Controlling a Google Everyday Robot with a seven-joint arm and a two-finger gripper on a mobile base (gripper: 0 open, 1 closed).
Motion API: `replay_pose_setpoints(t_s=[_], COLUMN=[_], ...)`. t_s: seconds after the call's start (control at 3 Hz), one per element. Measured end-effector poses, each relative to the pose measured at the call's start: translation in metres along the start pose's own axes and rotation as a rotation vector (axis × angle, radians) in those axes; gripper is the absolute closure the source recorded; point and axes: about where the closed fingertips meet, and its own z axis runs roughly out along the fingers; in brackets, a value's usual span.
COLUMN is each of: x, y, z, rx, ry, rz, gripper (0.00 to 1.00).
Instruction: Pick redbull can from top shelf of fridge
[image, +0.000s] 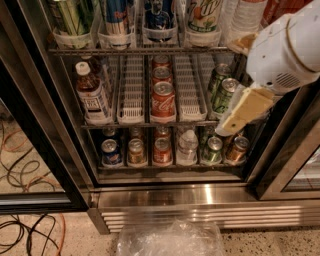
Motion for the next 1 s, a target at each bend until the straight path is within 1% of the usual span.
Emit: replay_pose_setpoints(t_s=[0.33, 0.67, 1.0], x=[-0.004, -0.004, -0.021], y=[-0.009, -0.009, -0.013], z=[-0.001, -0.001, 0.003], rx=[0.038, 0.038, 0.043], ry=[-0.01, -0.01, -0.06], rz=[-0.007, -0.007, -0.031], gripper=[0.0, 0.0, 0.0])
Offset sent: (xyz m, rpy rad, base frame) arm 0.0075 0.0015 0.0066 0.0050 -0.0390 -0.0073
